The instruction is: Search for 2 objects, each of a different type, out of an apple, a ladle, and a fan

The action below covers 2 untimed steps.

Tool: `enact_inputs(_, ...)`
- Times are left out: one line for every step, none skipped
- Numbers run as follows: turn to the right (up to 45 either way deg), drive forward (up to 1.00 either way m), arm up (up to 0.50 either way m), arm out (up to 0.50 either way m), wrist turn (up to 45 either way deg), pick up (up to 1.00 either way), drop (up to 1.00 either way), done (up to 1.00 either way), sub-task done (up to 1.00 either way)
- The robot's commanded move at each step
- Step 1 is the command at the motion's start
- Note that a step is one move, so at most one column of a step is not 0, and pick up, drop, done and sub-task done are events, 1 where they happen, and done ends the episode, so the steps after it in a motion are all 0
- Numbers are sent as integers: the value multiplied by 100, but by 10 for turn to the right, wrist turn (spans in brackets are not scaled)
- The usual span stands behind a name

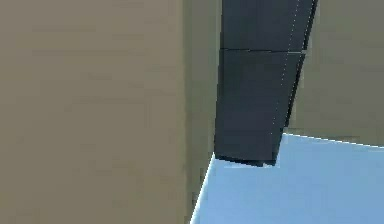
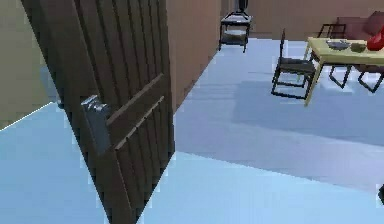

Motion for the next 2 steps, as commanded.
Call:
enact_inputs(450,0,0,0,0,0,0,0,0)
enact_inputs(450,0,0,0,0,0,0,0,0)
